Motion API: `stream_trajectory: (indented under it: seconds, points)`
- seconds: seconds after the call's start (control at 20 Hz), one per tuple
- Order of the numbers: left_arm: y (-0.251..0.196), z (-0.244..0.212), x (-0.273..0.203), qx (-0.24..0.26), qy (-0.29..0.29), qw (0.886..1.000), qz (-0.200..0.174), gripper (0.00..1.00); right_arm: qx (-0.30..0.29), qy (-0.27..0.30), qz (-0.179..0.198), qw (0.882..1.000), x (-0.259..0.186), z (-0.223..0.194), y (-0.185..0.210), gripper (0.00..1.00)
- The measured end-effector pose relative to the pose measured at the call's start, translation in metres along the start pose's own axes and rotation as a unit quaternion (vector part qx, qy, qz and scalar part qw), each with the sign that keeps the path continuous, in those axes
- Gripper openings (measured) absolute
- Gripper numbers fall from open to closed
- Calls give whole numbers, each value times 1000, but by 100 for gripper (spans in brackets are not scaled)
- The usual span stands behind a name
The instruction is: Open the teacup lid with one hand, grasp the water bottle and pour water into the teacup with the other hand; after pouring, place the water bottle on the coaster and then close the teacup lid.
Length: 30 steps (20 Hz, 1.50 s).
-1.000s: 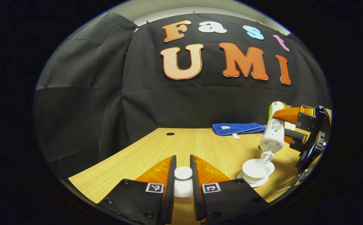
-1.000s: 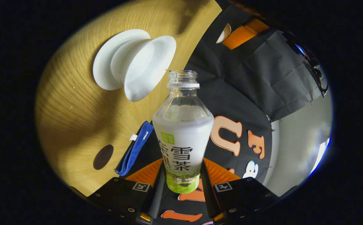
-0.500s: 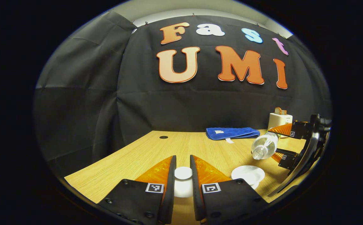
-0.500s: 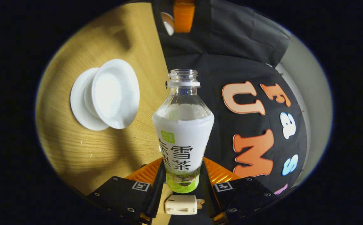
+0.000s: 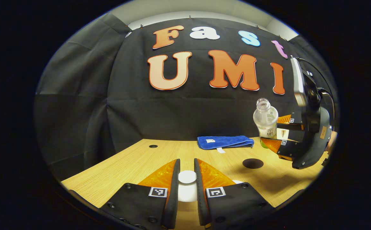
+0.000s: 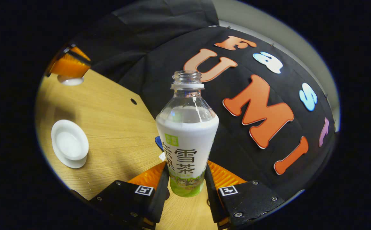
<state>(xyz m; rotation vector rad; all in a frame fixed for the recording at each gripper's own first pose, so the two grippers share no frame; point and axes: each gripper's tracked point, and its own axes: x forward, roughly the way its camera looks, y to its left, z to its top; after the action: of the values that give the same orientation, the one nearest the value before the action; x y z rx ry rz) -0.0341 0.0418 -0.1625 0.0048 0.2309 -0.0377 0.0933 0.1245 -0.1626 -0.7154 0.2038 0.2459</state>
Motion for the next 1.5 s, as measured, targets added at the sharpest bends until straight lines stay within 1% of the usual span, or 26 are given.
stream_trajectory:
  seconds: [0.1,0.15,0.2,0.25,0.45,0.65,0.75,0.8,0.85,0.9,0.95,1.0,1.15,1.2,1.25,1.3,1.35,1.4,1.45,1.5]
  points:
    - [-12,5,2,2,-4,1000,-7,30,54,8,-2,999,6,-10,-12,60]
    - [-18,7,3,1,-6,1000,-12,27,76,14,-7,997,11,-16,-21,60]
    - [-23,8,3,-1,-8,1000,-15,30,100,23,-7,995,14,-22,-24,60]
    - [-27,9,6,-4,-7,1000,-18,30,126,29,-4,992,18,-27,-27,60]
    - [-40,10,6,-8,-6,1000,-30,30,220,52,18,974,35,-55,-27,60]
    - [-43,10,4,-8,-4,1000,-30,30,300,71,36,951,54,-77,-11,60]
    - [-40,4,5,-8,3,1000,-25,30,314,84,48,945,63,-87,1,60]
    - [-39,3,5,-10,5,1000,-22,27,319,92,54,942,68,-91,8,60]
    - [-36,1,5,-10,8,1000,-19,30,327,99,62,938,71,-96,16,58]
    - [-32,-1,5,-11,9,1000,-14,30,338,108,70,932,72,-101,21,60]
    - [-30,-1,4,-12,10,1000,-12,30,349,117,77,927,76,-105,26,60]
    - [-28,-2,4,-13,11,1000,-10,30,359,125,82,921,78,-109,31,60]
    - [-24,-7,5,-16,16,1000,-7,30,371,150,85,912,82,-125,40,60]
    - [-23,-9,6,-17,18,1000,-5,30,373,147,85,912,81,-125,41,58]
    - [-22,-10,6,-18,19,1000,-4,30,372,148,86,912,81,-123,39,61]
    - [-21,-12,6,-19,23,1000,-4,30,369,145,86,914,80,-123,39,58]
    - [-21,-14,8,-20,24,1000,-4,30,364,146,86,916,79,-123,40,60]
    - [-23,-13,7,-19,26,999,-7,27,356,143,86,919,79,-122,40,61]
    - [-24,-14,9,-19,25,999,-9,30,349,141,86,923,79,-120,42,62]
    - [-27,-14,10,-19,25,999,-11,27,346,153,95,921,79,-123,48,65]
